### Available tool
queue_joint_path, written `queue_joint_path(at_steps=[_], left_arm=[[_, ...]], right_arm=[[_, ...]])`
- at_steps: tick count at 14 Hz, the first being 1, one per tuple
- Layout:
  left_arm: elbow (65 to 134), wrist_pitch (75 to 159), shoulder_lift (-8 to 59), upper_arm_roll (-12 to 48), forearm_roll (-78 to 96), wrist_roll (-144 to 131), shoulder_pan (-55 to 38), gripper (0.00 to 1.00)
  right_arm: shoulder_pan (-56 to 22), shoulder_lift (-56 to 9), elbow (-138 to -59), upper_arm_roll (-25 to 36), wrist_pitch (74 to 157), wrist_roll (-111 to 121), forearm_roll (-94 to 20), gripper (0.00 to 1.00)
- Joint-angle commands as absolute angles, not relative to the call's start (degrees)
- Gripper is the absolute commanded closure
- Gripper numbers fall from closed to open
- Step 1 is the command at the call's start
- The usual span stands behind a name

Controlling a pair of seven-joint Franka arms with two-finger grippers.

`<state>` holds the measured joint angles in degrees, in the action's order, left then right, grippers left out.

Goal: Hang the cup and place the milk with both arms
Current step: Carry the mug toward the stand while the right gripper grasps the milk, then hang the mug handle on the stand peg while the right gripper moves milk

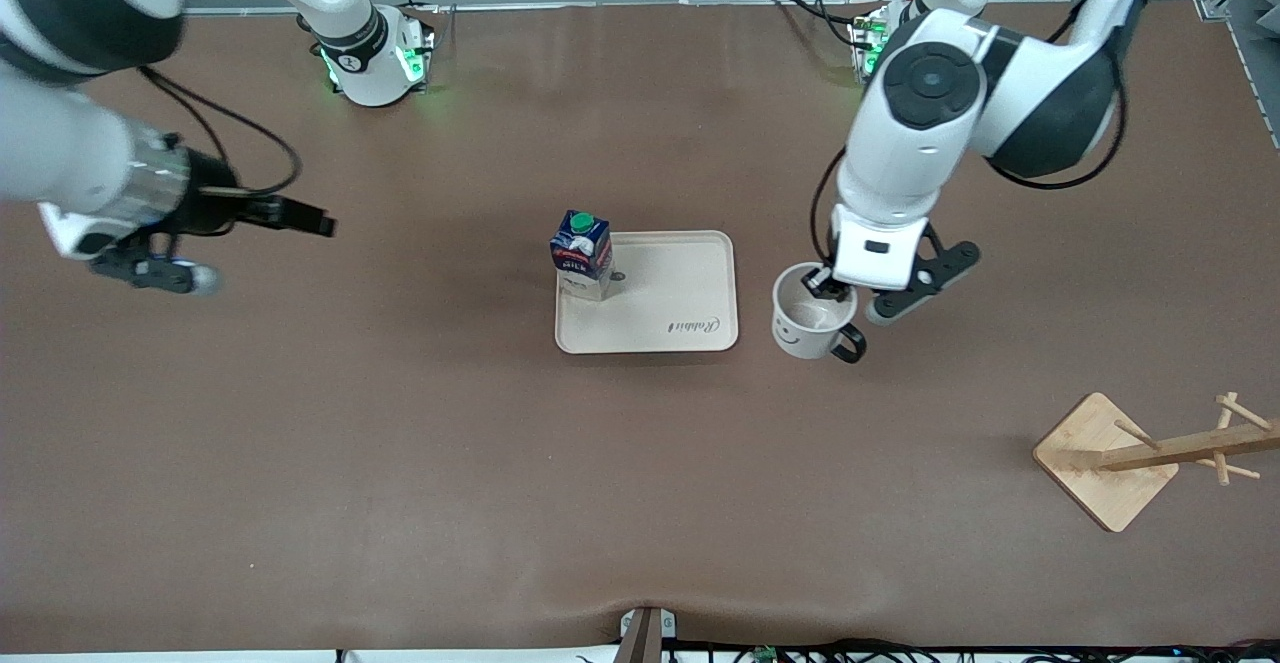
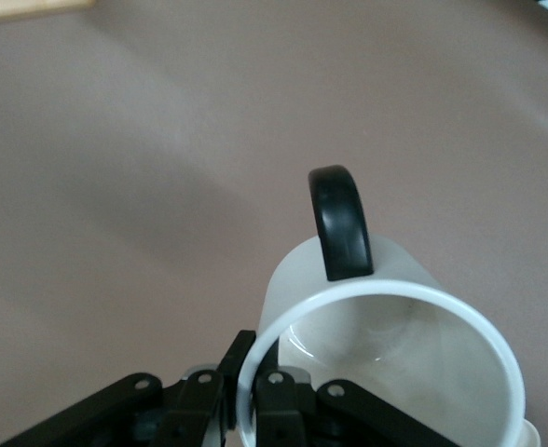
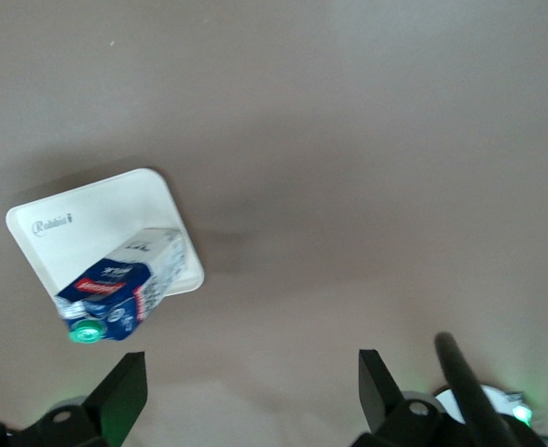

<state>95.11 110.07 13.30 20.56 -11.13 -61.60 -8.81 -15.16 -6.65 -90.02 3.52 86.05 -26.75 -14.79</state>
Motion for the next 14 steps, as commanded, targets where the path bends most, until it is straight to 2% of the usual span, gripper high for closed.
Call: queue_joint_path(at_steps=[1,4,6,10,14], left_arm=[[93.78,106.53,11.87,21.01,-11.07,-53.38,-5.81,1.0],[93.87,103.63,9.76,21.01,-11.07,-39.69,-0.2,1.0],[93.69,103.62,9.23,21.27,-11.07,-31.07,3.85,1.0],[92.47,103.54,9.14,20.92,-11.07,-12.61,10.8,1.0],[91.06,103.62,9.75,20.74,-11.16,0.68,16.07,1.0]], right_arm=[[-23.62,-6.06,-93.07,4.04,93.56,-34.79,-15.29,0.0],[-31.79,-9.91,-97.46,4.13,106.31,-38.2,-14.51,0.0],[-37.41,-13.96,-97.47,4.13,110.99,-44.18,-11.89,0.0],[-43.23,-19.75,-97.65,4.04,112.14,-57.73,-6.94,0.0],[-44.3,-20.92,-97.73,4.04,113.29,-60.29,-6.77,0.0]])
